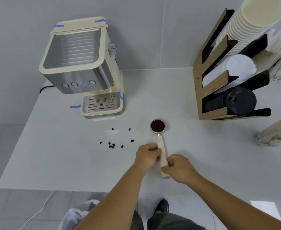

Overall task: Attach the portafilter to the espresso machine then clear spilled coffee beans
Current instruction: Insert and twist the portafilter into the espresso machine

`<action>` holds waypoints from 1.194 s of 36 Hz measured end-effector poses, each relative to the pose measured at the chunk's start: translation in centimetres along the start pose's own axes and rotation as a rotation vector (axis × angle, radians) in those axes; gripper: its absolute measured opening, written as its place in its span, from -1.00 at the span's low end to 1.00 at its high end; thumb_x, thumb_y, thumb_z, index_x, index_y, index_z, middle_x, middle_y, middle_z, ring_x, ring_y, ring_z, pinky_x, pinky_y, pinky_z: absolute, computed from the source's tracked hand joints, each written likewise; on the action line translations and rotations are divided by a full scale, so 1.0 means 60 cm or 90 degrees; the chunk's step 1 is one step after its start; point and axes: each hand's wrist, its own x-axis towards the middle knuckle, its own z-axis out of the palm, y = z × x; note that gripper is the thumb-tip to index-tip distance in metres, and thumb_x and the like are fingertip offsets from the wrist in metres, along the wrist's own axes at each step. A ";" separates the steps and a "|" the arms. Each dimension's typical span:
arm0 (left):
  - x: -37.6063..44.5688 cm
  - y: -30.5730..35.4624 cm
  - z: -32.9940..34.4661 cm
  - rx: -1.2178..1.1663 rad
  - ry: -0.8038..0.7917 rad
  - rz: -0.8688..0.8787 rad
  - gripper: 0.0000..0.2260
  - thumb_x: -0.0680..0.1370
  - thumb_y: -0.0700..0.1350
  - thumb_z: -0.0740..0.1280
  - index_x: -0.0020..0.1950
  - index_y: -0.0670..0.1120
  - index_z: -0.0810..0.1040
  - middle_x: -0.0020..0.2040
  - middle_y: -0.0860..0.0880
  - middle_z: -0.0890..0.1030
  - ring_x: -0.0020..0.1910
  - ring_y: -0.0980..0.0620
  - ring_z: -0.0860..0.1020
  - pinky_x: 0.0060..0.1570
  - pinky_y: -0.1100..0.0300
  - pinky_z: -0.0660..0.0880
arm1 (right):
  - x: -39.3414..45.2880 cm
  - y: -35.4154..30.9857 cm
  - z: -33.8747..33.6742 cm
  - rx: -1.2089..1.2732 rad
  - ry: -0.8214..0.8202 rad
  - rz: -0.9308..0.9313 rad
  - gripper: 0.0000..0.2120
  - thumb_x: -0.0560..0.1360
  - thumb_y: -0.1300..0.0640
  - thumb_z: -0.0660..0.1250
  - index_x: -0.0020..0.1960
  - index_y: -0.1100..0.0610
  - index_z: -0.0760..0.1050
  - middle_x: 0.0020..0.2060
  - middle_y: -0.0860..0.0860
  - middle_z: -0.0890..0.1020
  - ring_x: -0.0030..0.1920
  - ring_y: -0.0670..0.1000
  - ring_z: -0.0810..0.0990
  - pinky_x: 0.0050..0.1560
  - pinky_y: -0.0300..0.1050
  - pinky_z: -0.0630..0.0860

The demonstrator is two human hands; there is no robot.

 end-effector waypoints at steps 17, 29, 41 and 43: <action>-0.026 0.005 0.004 -0.158 -0.026 -0.008 -0.85 0.48 -0.32 0.38 -0.01 -0.19 0.68 -0.08 -0.20 0.68 -0.12 -0.09 0.66 0.03 0.05 0.63 | -0.008 -0.001 -0.020 0.031 -0.039 -0.001 -0.78 0.37 0.14 0.41 -0.04 0.22 0.53 -0.22 -0.01 0.61 -0.43 -0.15 0.60 -0.40 -0.20 0.51; -0.050 0.028 -0.038 -0.222 -0.034 0.012 -0.82 0.48 -0.30 0.41 0.07 -0.22 0.67 0.02 -0.24 0.69 -0.01 -0.12 0.68 0.00 0.12 0.63 | -0.042 -0.040 -0.033 0.017 -0.041 -0.075 -0.81 0.38 0.10 0.43 -0.04 0.13 0.53 -0.26 -0.04 0.56 -0.41 -0.13 0.52 -0.48 -0.31 0.39; -0.070 0.052 -0.151 -0.257 -0.044 0.043 -0.81 0.48 -0.29 0.43 0.09 -0.27 0.63 -0.08 -0.17 0.67 -0.06 -0.08 0.67 -0.06 0.16 0.62 | -0.065 -0.136 -0.013 -0.016 -0.060 -0.142 -0.79 0.34 0.03 0.45 -0.06 0.04 0.54 -0.17 0.04 0.67 -0.15 0.10 0.67 -0.16 0.02 0.63; -0.072 0.054 -0.171 -0.252 -0.038 0.048 -0.81 0.48 -0.29 0.43 0.08 -0.27 0.63 -0.08 -0.17 0.68 -0.05 -0.09 0.67 -0.06 0.16 0.62 | -0.066 -0.150 -0.005 0.006 -0.067 -0.145 -0.80 0.33 0.04 0.46 -0.08 0.03 0.54 -0.17 0.05 0.67 -0.14 0.11 0.68 -0.17 0.03 0.64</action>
